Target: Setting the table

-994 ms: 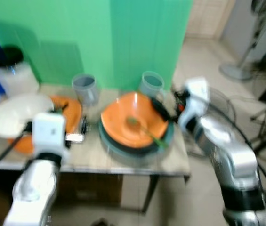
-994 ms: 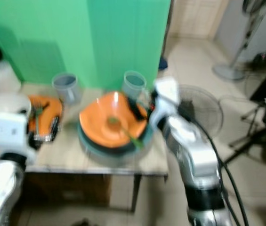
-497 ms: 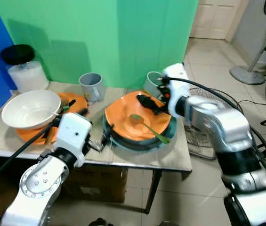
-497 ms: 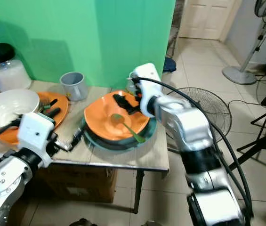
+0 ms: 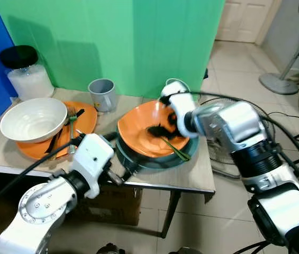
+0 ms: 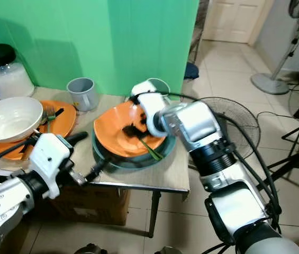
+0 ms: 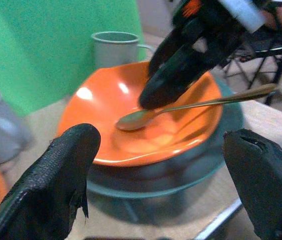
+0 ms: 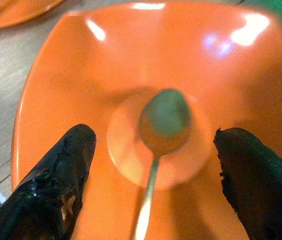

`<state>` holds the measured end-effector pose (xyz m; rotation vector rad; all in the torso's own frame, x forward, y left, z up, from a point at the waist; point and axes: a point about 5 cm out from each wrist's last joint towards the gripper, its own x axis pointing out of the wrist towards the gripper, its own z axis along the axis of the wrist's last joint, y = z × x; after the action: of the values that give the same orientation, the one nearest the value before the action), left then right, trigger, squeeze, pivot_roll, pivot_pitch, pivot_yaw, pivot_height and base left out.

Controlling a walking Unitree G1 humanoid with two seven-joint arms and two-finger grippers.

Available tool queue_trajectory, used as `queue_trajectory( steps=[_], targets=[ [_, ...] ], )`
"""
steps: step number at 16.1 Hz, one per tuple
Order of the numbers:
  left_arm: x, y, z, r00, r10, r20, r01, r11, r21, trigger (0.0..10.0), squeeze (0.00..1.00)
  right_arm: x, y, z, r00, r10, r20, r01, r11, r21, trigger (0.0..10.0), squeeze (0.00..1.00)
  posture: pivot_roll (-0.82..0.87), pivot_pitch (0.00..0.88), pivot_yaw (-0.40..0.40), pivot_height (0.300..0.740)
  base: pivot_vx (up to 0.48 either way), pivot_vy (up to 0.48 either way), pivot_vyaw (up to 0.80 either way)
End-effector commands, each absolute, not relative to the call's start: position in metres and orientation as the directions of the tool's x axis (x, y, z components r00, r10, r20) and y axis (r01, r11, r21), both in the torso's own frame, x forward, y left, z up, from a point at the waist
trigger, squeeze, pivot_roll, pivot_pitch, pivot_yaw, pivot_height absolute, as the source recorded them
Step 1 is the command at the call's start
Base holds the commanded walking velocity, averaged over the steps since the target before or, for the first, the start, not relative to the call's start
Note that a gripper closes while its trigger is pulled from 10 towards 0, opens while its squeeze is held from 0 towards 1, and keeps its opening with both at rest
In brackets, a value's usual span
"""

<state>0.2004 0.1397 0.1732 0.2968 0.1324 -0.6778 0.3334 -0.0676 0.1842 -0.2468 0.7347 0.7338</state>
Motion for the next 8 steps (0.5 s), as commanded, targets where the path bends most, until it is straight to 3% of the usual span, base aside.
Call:
queue_trajectory(
  steps=[1,8],
  targets=[
    [0.197,0.138,0.174,0.757,-0.613,-0.229,0.653,0.724,0.223,10.0,0.0,0.332,-0.067,0.187,0.494,0.523,-0.694,-0.693,0.719,0.049,0.0,0.0,-0.04,0.026,-0.022,0.74,0.0,0.0,0.0],
    [0.193,0.139,0.172,0.738,-0.623,-0.258,0.672,0.709,0.212,10.0,0.0,0.321,-0.061,0.175,0.429,0.486,-0.762,-0.712,0.701,0.046,0.0,0.0,-0.04,0.018,-0.021,0.74,0.0,0.0,0.0]
  ],
)
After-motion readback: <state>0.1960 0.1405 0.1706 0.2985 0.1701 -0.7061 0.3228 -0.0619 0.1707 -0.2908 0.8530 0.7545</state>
